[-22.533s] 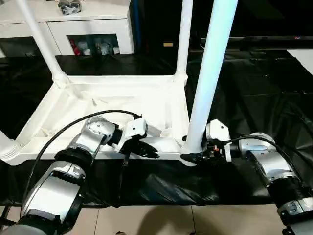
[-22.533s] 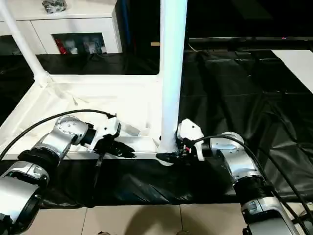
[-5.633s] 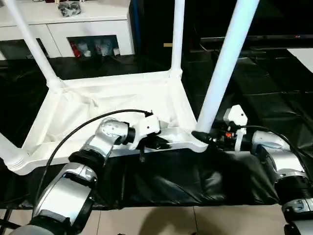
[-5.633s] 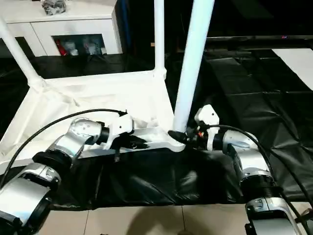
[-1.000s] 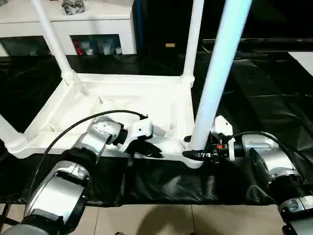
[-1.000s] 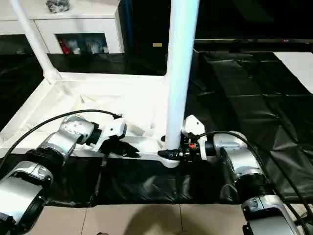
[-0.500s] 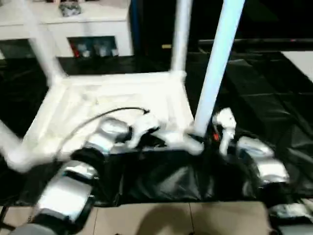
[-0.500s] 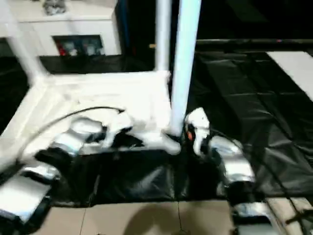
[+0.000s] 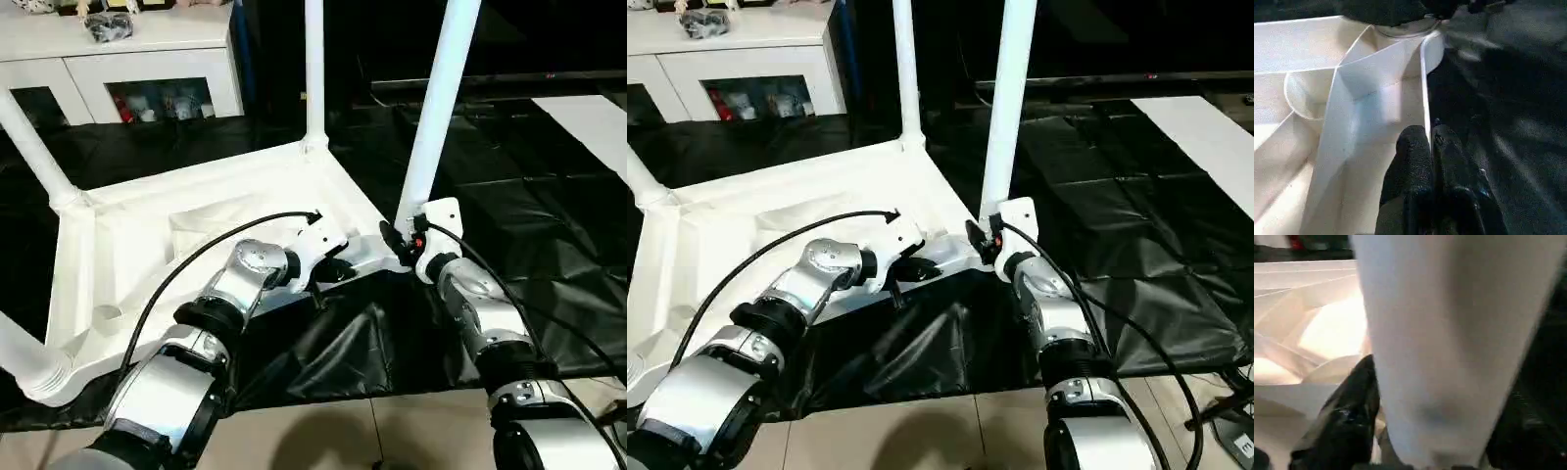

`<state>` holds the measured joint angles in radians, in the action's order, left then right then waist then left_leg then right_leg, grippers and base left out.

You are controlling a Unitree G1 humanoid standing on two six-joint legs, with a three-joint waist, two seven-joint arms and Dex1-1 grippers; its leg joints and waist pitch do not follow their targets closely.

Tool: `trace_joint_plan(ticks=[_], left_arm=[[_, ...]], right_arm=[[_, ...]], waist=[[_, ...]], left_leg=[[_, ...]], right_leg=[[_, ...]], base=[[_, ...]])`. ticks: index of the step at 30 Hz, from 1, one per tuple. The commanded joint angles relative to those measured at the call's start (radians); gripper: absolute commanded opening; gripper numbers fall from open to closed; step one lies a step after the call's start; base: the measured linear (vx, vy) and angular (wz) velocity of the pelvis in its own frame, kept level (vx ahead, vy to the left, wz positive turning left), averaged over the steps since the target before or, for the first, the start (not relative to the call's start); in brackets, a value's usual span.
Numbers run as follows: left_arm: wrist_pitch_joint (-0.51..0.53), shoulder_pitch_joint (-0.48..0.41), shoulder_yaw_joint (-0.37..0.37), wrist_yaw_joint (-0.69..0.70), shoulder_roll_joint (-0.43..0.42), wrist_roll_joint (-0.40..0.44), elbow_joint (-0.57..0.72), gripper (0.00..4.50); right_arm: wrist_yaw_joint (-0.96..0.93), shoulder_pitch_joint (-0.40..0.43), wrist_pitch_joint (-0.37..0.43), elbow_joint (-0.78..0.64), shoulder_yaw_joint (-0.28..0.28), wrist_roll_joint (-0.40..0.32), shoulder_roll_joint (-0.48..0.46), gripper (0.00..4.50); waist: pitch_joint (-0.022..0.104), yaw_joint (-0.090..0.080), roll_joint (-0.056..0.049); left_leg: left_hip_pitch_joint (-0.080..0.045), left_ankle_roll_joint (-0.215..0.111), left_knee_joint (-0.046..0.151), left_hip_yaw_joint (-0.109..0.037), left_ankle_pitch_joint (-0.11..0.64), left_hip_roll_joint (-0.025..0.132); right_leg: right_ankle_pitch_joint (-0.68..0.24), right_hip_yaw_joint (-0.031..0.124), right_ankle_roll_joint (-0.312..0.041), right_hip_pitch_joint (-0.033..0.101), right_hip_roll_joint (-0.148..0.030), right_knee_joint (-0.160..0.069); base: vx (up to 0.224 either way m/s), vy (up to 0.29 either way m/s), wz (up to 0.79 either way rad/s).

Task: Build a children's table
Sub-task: Rotate leg to tighten

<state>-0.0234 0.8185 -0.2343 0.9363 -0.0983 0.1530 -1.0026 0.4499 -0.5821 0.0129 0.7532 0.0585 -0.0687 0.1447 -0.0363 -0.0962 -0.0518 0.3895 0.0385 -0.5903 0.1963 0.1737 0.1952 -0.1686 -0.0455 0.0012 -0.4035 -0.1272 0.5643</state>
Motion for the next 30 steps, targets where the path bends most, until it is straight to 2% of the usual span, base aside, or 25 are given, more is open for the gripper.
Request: trace_joint_plan(ticks=[1, 2, 3, 5, 6, 7, 8, 9, 10, 11, 12, 13, 14, 16, 17, 18, 19, 21, 22, 25, 30], left_arm=[[-0.053, -0.009, -0.058, 0.093, 0.015, 0.008, 0.014, 0.0], [-0.055, -0.009, -0.058, 0.096, 0.013, 0.008, 0.014, 0.0], [-0.074, -0.014, -0.062, 0.138, -0.019, 0.006, 0.018, 0.0], [-0.094, -0.018, -0.063, 0.174, -0.037, 0.001, 0.022, 0.0], [-0.104, -0.022, -0.061, 0.227, -0.061, -0.009, 0.029, 0.0], [-0.116, -0.024, -0.063, 0.255, -0.074, -0.012, 0.032, 0.0], [-0.124, -0.025, -0.064, 0.27, -0.083, -0.013, 0.033, 0.0], [-0.126, -0.025, -0.064, 0.282, -0.089, -0.013, 0.032, 0.0], [-0.137, -0.023, -0.066, 0.314, -0.109, -0.012, 0.027, 0.0], [-0.144, -0.023, -0.068, 0.328, -0.117, -0.011, 0.024, 0.0], [-0.154, -0.022, -0.069, 0.35, -0.129, -0.011, 0.018, 0.0], [-0.162, -0.021, -0.068, 0.371, -0.138, -0.013, 0.014, 0.0], [-0.164, -0.02, -0.068, 0.382, -0.143, -0.015, 0.012, 0.0], [-0.17, -0.019, -0.068, 0.416, -0.157, -0.021, 0.005, 0.0], [-0.173, -0.018, -0.069, 0.428, -0.162, -0.023, 0.003, 0.0], [-0.176, -0.017, -0.07, 0.437, -0.166, -0.024, 0.001, 0.0], [-0.179, -0.017, -0.071, 0.453, -0.17, -0.027, 0.001, 0.0], [-0.183, -0.017, -0.071, 0.48, -0.177, -0.03, 0.002, 0.0], [-0.181, -0.016, -0.07, 0.496, -0.181, -0.032, 0.002, 0.0], [-0.189, -0.011, -0.073, 0.511, -0.19, -0.029, -0.005, 0.0], [-0.187, -0.007, -0.074, 0.51, -0.193, -0.027, -0.014, 0.0]], right_arm=[[0.149, -0.002, 0.008, -0.024, -0.085, -0.017, -0.01, 3.07], [0.154, -0.001, 0.008, -0.025, -0.086, -0.018, -0.008, 3.15], [0.264, 0.021, 0.014, -0.063, -0.102, -0.033, 0.035, 3.17], [0.323, 0.034, 0.015, -0.083, -0.117, -0.037, 0.062, 3.17], [0.415, 0.053, 0.015, -0.113, -0.138, -0.045, 0.104, 3.17], [0.463, 0.063, 0.016, -0.13, -0.148, -0.053, 0.125, 3.17], [0.492, 0.068, 0.015, -0.137, -0.153, -0.056, 0.136, 3.17], [0.52, 0.074, 0.017, -0.147, -0.158, -0.062, 0.147, 3.17], [0.601, 0.091, 0.024, -0.174, -0.17, -0.077, 0.179, 3.17], [0.631, 0.097, 0.028, -0.183, -0.176, -0.082, 0.193, 3.17], [0.677, 0.105, 0.034, -0.193, -0.184, -0.086, 0.213, 3.17], [0.721, 0.111, 0.038, -0.201, -0.194, -0.09, 0.232, 3.17], [0.744, 0.114, 0.04, -0.204, -0.199, -0.092, 0.242, 3.01], [0.806, 0.12, 0.056, -0.212, -0.212, -0.099, 0.268, 2.84], [0.824, 0.12, 0.064, -0.214, -0.215, -0.102, 0.274, 2.84], [0.837, 0.12, 0.071, -0.217, -0.217, -0.104, 0.279, 2.79], [0.85, 0.12, 0.079, -0.222, -0.222, -0.11, 0.284, 2.5], [0.876, 0.119, 0.091, -0.227, -0.228, -0.116, 0.29, 2.42], [0.889, 0.118, 0.096, -0.228, -0.232, -0.117, 0.292, 2.36], [0.912, 0.119, 0.102, -0.233, -0.244, -0.119, 0.297, 2.14], [0.918, 0.128, 0.109, -0.238, -0.253, -0.116, 0.286, 2.05]], waist=[[0.06, -0.002, 0.006], [0.06, -0.002, 0.007], [0.064, 0.002, 0.007], [0.066, 0.006, 0.009], [0.067, 0.012, 0.012], [0.069, 0.02, 0.01], [0.069, 0.034, 0.007], [0.069, 0.034, 0.007], [0.07, 0.046, 0.006], [0.069, 0.049, 0.011], [0.066, 0.063, 0.008], [0.067, 0.065, 0.008], [0.065, 0.071, 0.016], [0.061, 0.083, 0.013], [0.06, 0.085, 0.014], [0.058, 0.089, 0.013], [0.058, 0.09, 0.011], [0.056, 0.093, 0.014], [0.056, 0.096, 0.011], [0.057, 0.099, 0.013], [0.058, 0.1, 0.013]], left_leg=[[-0.011, -0.04, 0.087, -0.018, 0.437, 0.019], [-0.01, -0.049, 0.087, -0.016, 0.427, 0.018], [-0.012, -0.076, 0.081, -0.013, 0.384, 0.019], [-0.012, -0.098, 0.076, -0.009, 0.346, 0.02], [-0.012, -0.12, 0.074, -0.008, 0.304, 0.02], [-0.008, -0.141, 0.07, -0.006, 0.261, 0.021], [-0.01, -0.153, 0.067, -0.002, 0.219, 0.025], [-0.01, -0.153, 0.067, -0.002, 0.219, 0.025], [-0.014, -0.158, 0.065, 0.0, 0.195, 0.027], [-0.014, -0.159, 0.065, 0.001, 0.195, 0.028], [-0.018, -0.152, 0.068, 0.002, 0.211, 0.03], [-0.018, -0.147, 0.068, 0.002, 0.217, 0.03], [-0.019, -0.138, 0.07, 0.004, 0.236, 0.031], [-0.02, -0.119, 0.074, 0.003, 0.261, 0.032], [-0.022, -0.113, 0.074, 0.004, 0.271, 0.032], [-0.023, -0.093, 0.078, 0.003, 0.297, 0.032], [-0.023, -0.085, 0.079, 0.003, 0.305, 0.032], [-0.025, -0.069, 0.081, 0.002, 0.329, 0.032], [-0.026, -0.06, 0.082, 0.002, 0.341, 0.033], [-0.026, -0.051, 0.083, 0.002, 0.341, 0.032], [-0.024, -0.053, 0.081, 0.002, 0.322, 0.031]], right_leg=[[-0.29, 0.001, -0.211, 0.035, -0.005, -0.068], [-0.269, 0.0, -0.219, 0.038, -0.004, -0.068], [-0.203, 0.001, -0.242, 0.042, -0.006, -0.063], [-0.149, 0.003, -0.258, 0.044, -0.006, -0.057], [-0.107, 0.003, -0.271, 0.049, -0.007, -0.053], [-0.072, 0.001, -0.282, 0.055, -0.008, -0.047], [-0.037, 0.0, -0.29, 0.053, -0.006, -0.041], [-0.037, 0.0, -0.29, 0.053, -0.006, -0.041], [-0.012, -0.001, -0.302, 0.053, -0.006, -0.036], [-0.015, -0.001, -0.304, 0.053, -0.005, -0.036], [-0.046, 0.001, -0.304, 0.051, -0.006, -0.037], [-0.056, 0.001, -0.304, 0.051, -0.006, -0.038], [-0.086, 0.003, -0.299, 0.049, -0.005, -0.042], [-0.14, 0.005, -0.288, 0.047, -0.007, -0.044], [-0.158, 0.006, -0.283, 0.045, -0.007, -0.046], [-0.202, 0.008, -0.273, 0.043, -0.007, -0.048], [-0.215, 0.009, -0.27, 0.042, -0.007, -0.049], [-0.246, 0.011, -0.261, 0.04, -0.007, -0.052], [-0.262, 0.011, -0.254, 0.038, -0.007, -0.053], [-0.257, 0.013, -0.247, 0.037, -0.007, -0.052], [-0.233, 0.013, -0.251, 0.038, -0.006, -0.05]], base=[[0.0, 0.0, 0.0], [0.0, 0.0, 0.0], [0.0, 0.0, 0.0], [0.0, 0.0, 0.0], [0.0, 0.0, 0.0], [0.0, 0.0, 0.0], [0.0, 0.0, 0.0], [0.0, 0.0, 0.0], [0.0, 0.0, 0.0], [0.0, 0.0, 0.0], [0.0, 0.0, 0.0], [0.0, 0.0, 0.0], [0.0, 0.0, 0.0], [0.0, 0.0, 0.0], [0.0, 0.0, 0.0], [0.0, 0.0, 0.0], [0.0, 0.0, 0.0], [0.0, 0.0, 0.0], [0.0, 0.0, 0.0], [0.0, 0.0, 0.0], [0.0, 0.0, 0.0]])
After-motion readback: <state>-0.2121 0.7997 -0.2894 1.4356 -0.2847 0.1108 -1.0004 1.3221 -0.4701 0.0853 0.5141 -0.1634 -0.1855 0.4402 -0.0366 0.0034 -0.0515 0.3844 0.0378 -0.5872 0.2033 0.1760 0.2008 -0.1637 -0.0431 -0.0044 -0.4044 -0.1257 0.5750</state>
